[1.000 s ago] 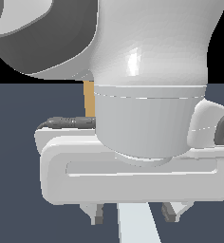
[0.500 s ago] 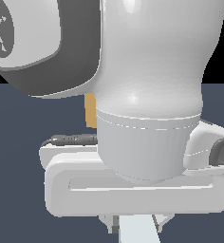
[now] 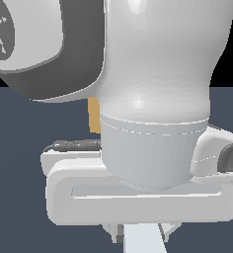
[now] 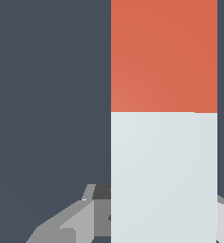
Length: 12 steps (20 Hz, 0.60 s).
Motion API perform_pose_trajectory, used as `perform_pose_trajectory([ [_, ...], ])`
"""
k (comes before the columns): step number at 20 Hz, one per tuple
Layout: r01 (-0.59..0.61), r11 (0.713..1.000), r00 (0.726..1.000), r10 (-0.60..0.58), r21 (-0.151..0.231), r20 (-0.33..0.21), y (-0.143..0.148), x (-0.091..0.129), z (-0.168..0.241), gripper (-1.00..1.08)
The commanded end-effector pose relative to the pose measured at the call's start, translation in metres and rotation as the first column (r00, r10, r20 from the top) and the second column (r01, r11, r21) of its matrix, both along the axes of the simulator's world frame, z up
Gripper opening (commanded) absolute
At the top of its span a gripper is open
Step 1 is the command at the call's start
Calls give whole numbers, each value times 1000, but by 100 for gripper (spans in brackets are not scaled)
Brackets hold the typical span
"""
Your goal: Insert the peg into the horizontal hole in a box.
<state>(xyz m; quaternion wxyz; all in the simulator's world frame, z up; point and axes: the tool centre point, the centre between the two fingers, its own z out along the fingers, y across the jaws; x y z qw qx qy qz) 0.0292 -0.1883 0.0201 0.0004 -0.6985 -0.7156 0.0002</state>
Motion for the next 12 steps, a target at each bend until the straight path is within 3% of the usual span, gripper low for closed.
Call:
perform_pose_trajectory([
  [1, 1, 1000, 1000, -1, 0, 0, 1, 0, 1, -100],
  [12, 39, 999, 999, -39, 0, 0, 33, -17, 15, -100],
])
